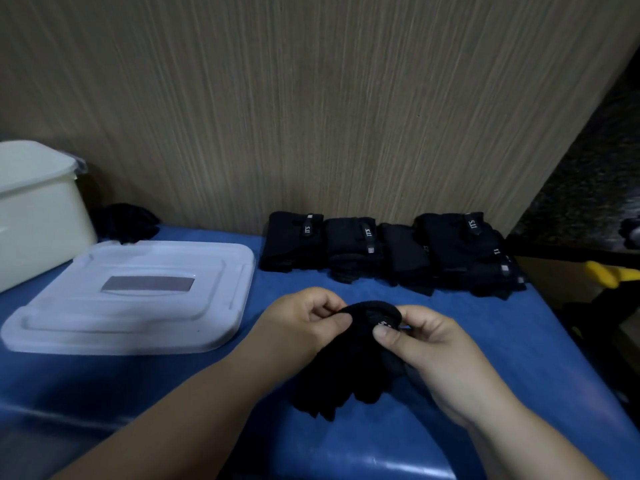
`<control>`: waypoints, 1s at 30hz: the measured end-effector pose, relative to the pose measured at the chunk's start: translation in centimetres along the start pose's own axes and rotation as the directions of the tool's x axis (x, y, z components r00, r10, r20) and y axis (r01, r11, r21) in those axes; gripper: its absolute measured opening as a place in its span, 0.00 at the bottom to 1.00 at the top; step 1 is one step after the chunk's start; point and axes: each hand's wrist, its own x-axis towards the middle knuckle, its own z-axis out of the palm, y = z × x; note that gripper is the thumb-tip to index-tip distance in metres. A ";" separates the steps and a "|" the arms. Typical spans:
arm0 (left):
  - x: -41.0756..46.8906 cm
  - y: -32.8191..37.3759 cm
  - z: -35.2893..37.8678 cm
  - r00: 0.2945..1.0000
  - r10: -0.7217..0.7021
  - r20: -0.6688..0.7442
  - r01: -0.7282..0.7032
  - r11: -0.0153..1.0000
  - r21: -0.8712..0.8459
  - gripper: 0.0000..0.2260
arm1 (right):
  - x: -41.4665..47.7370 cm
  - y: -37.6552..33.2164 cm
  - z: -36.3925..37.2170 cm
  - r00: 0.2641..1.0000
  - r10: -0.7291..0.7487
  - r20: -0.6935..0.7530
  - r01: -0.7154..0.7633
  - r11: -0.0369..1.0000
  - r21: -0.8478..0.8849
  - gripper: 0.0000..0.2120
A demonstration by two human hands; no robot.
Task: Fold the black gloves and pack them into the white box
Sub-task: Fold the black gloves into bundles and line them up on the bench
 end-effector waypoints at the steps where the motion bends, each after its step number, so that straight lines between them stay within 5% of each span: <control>1: 0.0 0.1 0.0 1.000 -0.004 0.016 0.004 1.000 0.003 0.05 | 0.0 0.0 0.0 1.000 -0.002 -0.006 0.002 1.000 -0.001 0.07; 8: -0.4 0.8 -1.0 0.982 -0.031 0.185 0.090 0.943 -0.321 0.09 | 0.2 -0.4 -1.0 1.000 -0.023 0.000 0.023 0.991 -0.131 0.09; 15: -1.1 1.7 -1.3 0.946 -0.005 0.323 0.191 0.815 -0.547 0.04 | 0.4 -0.6 -1.7 0.990 0.004 0.142 -0.012 0.998 0.057 0.08; 30: -0.4 1.3 -1.4 0.956 -0.067 0.286 0.232 0.771 -0.594 0.08 | 0.3 -0.4 -1.9 0.945 -0.073 0.318 -0.008 0.969 0.245 0.22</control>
